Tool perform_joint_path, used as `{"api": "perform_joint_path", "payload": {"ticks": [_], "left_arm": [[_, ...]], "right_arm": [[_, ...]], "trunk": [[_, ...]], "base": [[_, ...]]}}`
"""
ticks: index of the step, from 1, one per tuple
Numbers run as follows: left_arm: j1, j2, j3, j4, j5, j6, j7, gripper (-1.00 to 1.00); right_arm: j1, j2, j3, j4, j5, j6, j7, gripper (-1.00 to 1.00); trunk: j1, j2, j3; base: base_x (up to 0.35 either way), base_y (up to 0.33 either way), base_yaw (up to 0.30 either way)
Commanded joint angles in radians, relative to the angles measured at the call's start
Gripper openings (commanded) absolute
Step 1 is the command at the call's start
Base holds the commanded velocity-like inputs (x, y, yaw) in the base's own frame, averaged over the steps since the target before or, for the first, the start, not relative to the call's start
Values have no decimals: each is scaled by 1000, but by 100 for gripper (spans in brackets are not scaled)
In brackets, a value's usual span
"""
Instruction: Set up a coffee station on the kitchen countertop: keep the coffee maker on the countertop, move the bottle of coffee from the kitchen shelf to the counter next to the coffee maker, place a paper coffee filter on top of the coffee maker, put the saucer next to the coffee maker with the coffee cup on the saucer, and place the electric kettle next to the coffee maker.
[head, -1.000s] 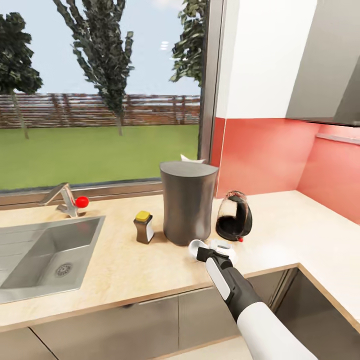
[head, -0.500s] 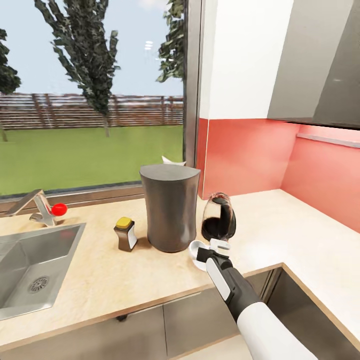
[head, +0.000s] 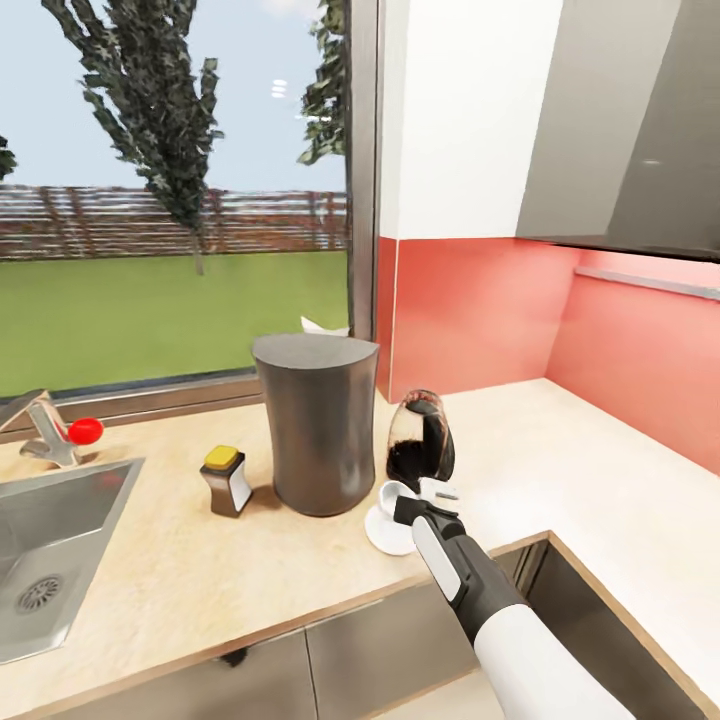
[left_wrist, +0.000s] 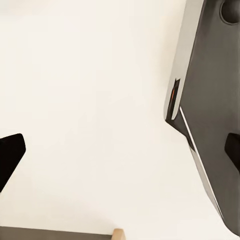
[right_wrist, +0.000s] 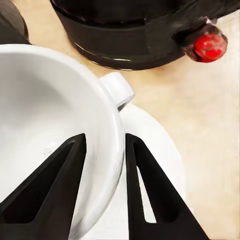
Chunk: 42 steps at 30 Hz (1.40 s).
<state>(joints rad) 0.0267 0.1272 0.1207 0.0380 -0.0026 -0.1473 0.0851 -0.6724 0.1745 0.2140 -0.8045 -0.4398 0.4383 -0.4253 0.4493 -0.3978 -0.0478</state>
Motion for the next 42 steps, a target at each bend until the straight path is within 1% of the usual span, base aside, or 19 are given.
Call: {"api": "perform_joint_path", "payload": {"ticks": [1,6,25,35,36,42], "left_arm": [[-1,0,7,2,0,-6,1,100],[-1,0,7,2,0,-6,0,100],[-1,2,5,2,0,-6,-1,100],[-1,2,5,2,0,-6,-1,100],[-1,2,5,2,0,-6,-1,100],[-1,2,5,2,0,-6,-1,100]], "right_arm": [[-1,0,2,-1,-8,2,-7,-100],[-1,0,3,2,-8,2,-7,-100],[-1,0,2,38,-6,-1,-9,-100],[-1,0,1,41,-6,-1,-9,-100],[-1,0,1,41,-6,-1,-9,100],[-1,0,2,40,-7,0,-9,100]], "trunk": [[1,-2,-2],[1,-2,-2],[1,-2,-2],[1,-2,-2],[1,-2,-2],[1,-2,-2]], "base": [[2,-1,-209],[1,0,-64],[0,0,-1],[0,0,0],[0,0,0],[0,0,0]]}}
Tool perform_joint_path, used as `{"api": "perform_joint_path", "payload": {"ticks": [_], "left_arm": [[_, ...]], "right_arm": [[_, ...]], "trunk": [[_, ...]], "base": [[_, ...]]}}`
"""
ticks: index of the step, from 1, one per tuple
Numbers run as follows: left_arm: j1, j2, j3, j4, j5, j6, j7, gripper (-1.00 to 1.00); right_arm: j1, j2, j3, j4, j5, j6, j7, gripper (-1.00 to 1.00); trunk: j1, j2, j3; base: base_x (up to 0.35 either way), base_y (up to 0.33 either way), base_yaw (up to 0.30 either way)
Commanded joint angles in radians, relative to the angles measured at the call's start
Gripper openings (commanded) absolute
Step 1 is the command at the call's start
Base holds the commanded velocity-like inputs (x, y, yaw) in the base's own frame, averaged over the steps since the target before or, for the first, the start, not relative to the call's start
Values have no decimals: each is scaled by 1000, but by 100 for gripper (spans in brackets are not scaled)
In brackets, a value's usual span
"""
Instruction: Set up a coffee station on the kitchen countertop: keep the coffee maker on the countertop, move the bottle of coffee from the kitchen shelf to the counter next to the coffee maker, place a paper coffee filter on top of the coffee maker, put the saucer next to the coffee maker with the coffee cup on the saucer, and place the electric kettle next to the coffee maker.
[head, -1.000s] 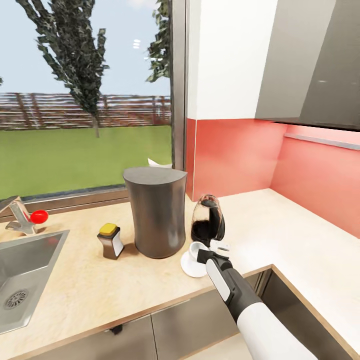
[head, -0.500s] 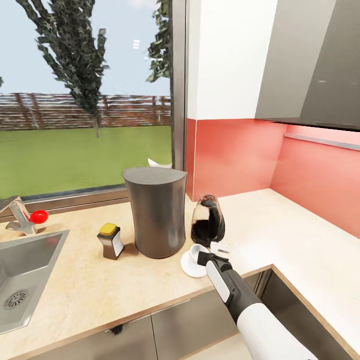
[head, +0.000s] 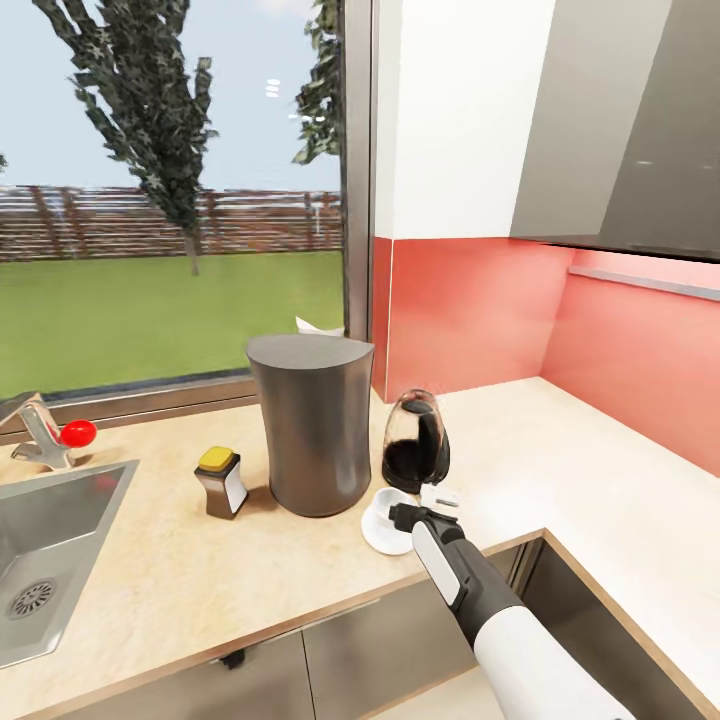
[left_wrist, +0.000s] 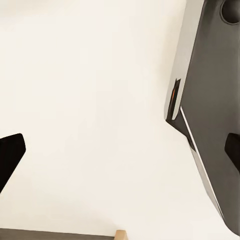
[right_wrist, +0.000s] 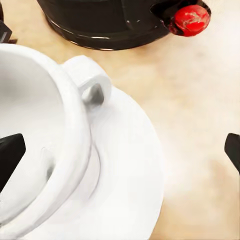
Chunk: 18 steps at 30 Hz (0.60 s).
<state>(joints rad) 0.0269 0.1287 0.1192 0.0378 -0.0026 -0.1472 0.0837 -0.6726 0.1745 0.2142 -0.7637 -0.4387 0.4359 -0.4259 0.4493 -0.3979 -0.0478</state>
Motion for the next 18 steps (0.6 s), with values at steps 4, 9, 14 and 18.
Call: {"api": "perform_joint_path", "payload": {"ticks": [4,9,14,18], "left_arm": [[-1,0,7,2,0,-6,1,100],[-1,0,7,2,0,-6,1,100],[-1,0,6,2,0,-6,1,100],[-1,0,7,2,0,-6,1,100]], "right_arm": [[-1,0,2,-2,-8,3,-9,100],[-1,0,2,-4,-8,4,-10,100],[-1,0,0,-21,-9,4,-9,100],[-1,0,-1,-66,-9,4,-9,100]], "trunk": [[1,-2,-2],[1,-2,-2],[1,-2,-2],[1,-2,-2]], "base": [[0,0,0],[0,0,0],[0,0,0],[0,0,0]]}}
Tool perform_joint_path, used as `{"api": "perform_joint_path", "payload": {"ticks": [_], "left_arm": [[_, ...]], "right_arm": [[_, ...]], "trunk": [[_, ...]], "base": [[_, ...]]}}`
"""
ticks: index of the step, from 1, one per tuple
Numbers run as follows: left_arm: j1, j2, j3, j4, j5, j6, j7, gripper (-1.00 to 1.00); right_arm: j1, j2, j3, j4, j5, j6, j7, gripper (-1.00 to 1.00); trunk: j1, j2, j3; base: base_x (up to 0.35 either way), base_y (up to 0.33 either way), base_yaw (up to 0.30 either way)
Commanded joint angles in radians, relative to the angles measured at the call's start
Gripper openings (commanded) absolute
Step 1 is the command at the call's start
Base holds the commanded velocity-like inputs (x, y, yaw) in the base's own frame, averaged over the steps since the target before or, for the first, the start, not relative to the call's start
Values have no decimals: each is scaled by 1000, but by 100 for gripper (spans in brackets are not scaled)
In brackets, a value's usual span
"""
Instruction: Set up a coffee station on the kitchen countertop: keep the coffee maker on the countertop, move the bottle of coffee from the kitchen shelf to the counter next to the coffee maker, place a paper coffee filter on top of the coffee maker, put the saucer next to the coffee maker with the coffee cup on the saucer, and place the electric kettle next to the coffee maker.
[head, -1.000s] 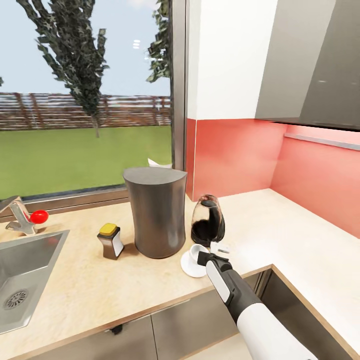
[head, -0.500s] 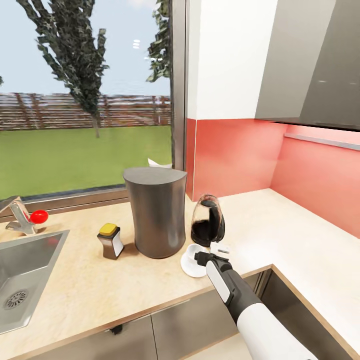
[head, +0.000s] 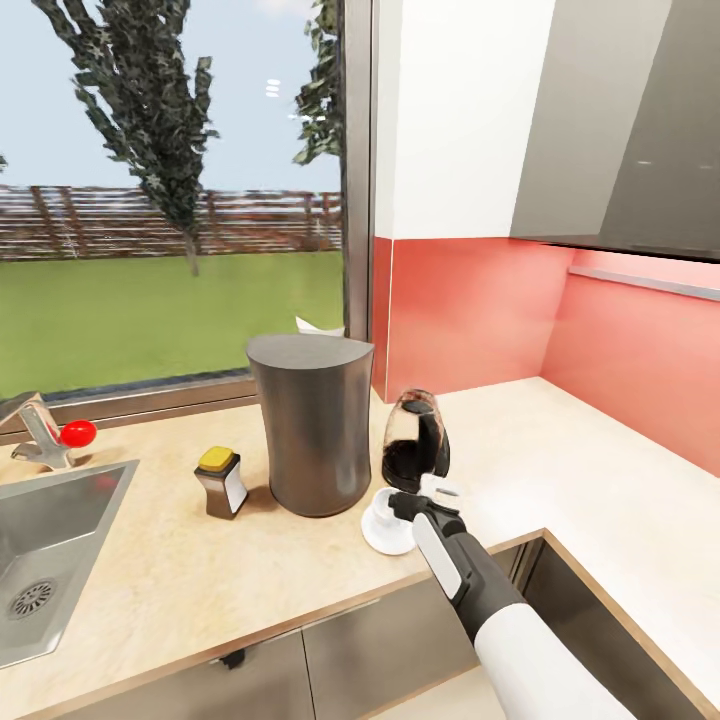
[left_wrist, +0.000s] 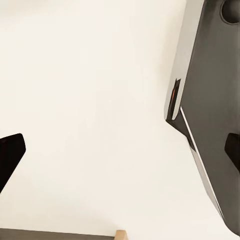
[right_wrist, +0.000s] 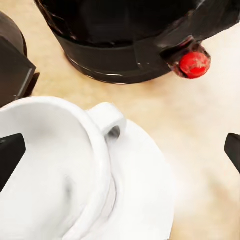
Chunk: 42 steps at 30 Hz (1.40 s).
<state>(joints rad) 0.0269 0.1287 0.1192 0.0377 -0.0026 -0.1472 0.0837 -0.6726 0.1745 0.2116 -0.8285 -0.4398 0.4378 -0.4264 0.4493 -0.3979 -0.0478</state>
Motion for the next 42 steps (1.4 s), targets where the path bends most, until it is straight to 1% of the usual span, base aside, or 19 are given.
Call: {"api": "perform_joint_path", "payload": {"ticks": [1,9,14,20,35,40,42], "left_arm": [[-1,0,7,2,0,-6,1,100],[-1,-1,6,2,-1,-7,3,100],[-1,-1,7,1,-1,-6,4,100],[-1,-1,7,1,-1,-6,4,100],[-1,-1,9,-3,-1,-5,5,100],[-9,-3,12,-17,7,-13,5,100],[-12,-3,16,-43,11,-18,5,100]], "right_arm": [[-1,0,2,-10,-8,2,-9,100],[-1,0,2,-53,-8,5,-9,100],[-1,0,2,-79,-8,7,-9,100],[-1,0,7,-86,-8,7,-8,100],[-1,0,11,-84,-8,7,-5,100],[-1,0,13,-78,-8,9,-3,100],[-1,0,17,-72,-8,12,-1,100]], "trunk": [[1,-2,-2],[1,-2,-2],[1,-2,-2],[1,-2,-1],[1,-2,20],[1,-2,28],[1,-2,31]], "base": [[0,0,0],[-16,-14,0],[-162,-174,0],[-199,-210,0],[-181,-237,0],[-172,-242,0],[-75,-99,-13]]}}
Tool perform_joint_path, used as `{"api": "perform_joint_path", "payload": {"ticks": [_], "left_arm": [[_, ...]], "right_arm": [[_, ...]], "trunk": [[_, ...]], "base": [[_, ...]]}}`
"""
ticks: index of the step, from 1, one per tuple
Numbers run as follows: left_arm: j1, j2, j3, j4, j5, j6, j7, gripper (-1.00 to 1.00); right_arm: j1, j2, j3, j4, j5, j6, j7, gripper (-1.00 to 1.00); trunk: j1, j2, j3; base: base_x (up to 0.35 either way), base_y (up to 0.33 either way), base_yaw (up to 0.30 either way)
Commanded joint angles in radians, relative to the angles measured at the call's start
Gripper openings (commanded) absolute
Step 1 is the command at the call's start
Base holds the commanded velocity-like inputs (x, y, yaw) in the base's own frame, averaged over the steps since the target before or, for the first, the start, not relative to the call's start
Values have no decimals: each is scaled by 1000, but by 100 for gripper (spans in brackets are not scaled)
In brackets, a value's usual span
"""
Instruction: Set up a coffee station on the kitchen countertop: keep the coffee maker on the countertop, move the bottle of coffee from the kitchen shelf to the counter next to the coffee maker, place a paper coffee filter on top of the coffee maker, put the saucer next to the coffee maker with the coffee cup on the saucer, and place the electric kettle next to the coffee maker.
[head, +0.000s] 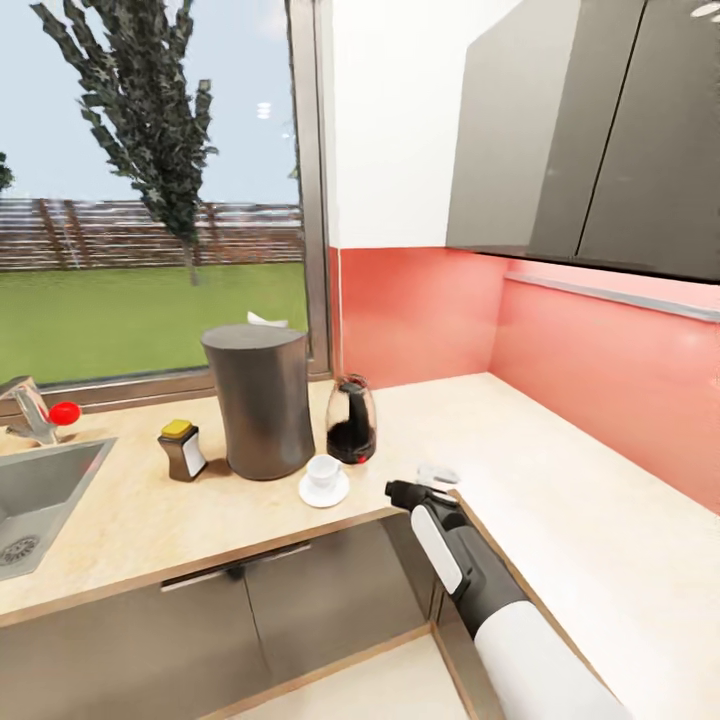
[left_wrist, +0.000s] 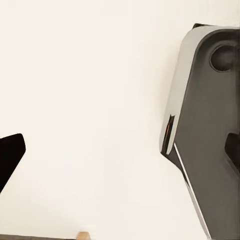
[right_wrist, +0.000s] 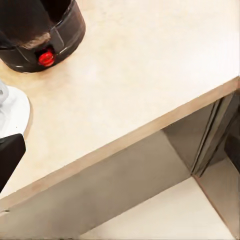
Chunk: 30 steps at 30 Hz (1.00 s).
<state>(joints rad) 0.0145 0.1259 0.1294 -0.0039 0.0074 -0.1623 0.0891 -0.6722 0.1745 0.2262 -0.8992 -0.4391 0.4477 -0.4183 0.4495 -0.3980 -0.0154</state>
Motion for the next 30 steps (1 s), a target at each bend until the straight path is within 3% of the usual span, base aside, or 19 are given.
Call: {"api": "perform_joint_path", "payload": {"ticks": [1,5,6,9,11,13,14,15,17,23,30], "left_arm": [[0,0,6,-8,1,-4,0,100],[1,-1,9,-55,3,-6,0,100],[1,-1,10,-70,3,-6,0,100],[1,-1,10,-86,3,-6,0,100],[1,-2,10,-92,3,-6,0,100],[1,-2,9,-93,3,-6,0,100],[0,-2,9,-95,3,-6,0,100],[0,-2,9,-96,3,-6,-1,100],[0,-2,9,-99,3,-6,-1,100],[1,-2,10,-102,3,-6,-1,100],[1,-11,9,-102,3,-6,-2,100]], "right_arm": [[-1,0,6,2,-9,2,-9,100],[0,0,101,51,-9,12,-7,100],[0,0,162,86,-9,14,-7,100],[1,0,257,161,-10,15,-4,100],[3,0,315,244,-10,15,37,100],[4,0,332,302,-10,15,94,100],[5,0,340,364,-10,16,163,100],[6,0,345,487,-8,13,271,100],[6,0,347,584,-8,11,322,100],[17,0,348,777,-7,10,365,100],[126,0,347,822,1,8,368,100]], "trunk": [[0,-2,0],[0,-2,6],[0,-2,8],[0,-2,12],[0,-2,15],[0,-2,18],[0,-2,20],[0,-2,21],[0,-2,22],[0,-2,27],[0,-2,30]], "base": [[-47,-62,-30],[-18,-23,-51],[-5,-7,-60],[-3,-4,-61],[-1,-1,-17],[0,0,50],[0,0,138],[0,0,206],[0,0,226],[0,0,252],[0,0,265]]}}
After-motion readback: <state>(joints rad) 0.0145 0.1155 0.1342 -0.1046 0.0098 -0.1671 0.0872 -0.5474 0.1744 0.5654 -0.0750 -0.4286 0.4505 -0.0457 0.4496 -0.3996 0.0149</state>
